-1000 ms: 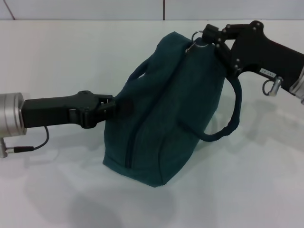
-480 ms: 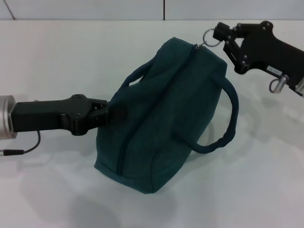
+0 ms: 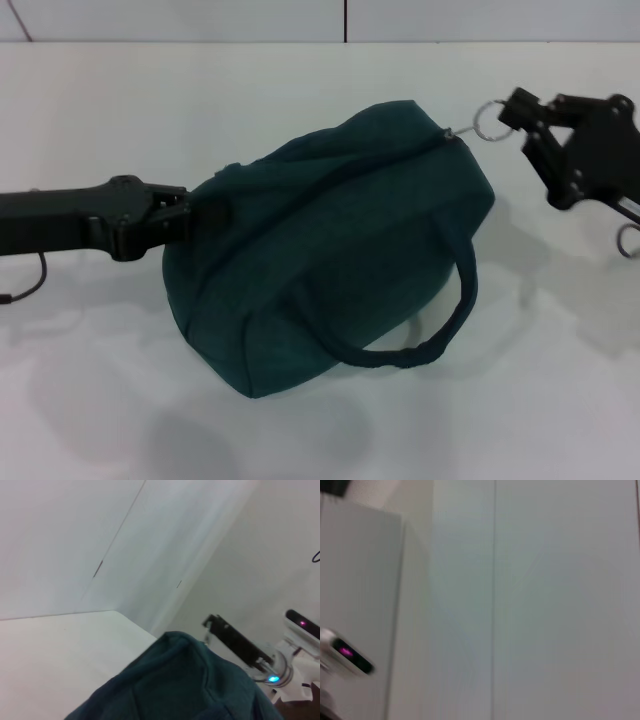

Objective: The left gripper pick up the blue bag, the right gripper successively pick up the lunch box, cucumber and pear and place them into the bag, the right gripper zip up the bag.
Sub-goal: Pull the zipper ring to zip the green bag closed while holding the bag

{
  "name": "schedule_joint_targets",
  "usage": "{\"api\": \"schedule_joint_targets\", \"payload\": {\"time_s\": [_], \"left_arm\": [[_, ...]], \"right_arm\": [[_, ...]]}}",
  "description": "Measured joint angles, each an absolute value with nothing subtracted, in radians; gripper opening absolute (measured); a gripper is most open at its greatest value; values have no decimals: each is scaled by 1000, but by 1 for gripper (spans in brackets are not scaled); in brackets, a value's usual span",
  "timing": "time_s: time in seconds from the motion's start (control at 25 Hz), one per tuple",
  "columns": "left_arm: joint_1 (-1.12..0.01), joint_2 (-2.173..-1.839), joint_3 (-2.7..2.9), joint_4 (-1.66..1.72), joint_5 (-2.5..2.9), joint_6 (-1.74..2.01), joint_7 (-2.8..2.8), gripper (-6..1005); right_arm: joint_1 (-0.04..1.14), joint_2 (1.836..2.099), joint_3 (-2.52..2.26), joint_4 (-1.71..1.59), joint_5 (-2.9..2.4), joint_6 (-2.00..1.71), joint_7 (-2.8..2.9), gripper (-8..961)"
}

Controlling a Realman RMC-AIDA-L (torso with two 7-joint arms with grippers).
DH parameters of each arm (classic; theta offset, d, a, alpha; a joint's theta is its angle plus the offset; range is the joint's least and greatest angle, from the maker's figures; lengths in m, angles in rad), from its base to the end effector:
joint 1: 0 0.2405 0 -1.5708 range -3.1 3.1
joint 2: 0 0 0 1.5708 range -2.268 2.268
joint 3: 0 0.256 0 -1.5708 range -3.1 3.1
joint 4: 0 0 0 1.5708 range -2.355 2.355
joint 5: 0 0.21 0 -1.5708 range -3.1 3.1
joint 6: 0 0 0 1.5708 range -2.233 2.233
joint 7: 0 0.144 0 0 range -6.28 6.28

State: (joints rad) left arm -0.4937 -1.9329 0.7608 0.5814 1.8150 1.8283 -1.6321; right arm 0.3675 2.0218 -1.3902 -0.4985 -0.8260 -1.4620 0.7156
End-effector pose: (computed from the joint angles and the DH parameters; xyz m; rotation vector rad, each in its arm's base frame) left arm -0.2631 0.3052 0.0502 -2.8103 -0.9337 -0.9804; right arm 0.2395 0.3160 0.0008 -2.2517 0.1045 1.1474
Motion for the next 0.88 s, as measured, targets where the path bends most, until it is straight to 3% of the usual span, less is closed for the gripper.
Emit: {"api": "schedule_joint_targets", "payload": {"time_s": [0.88], "left_arm": [[-534,-1934,724,578,1810,1824,-1669,180]], "right_arm": [[366,2019,-1401,-400,-831,-1369,648,9]]}}
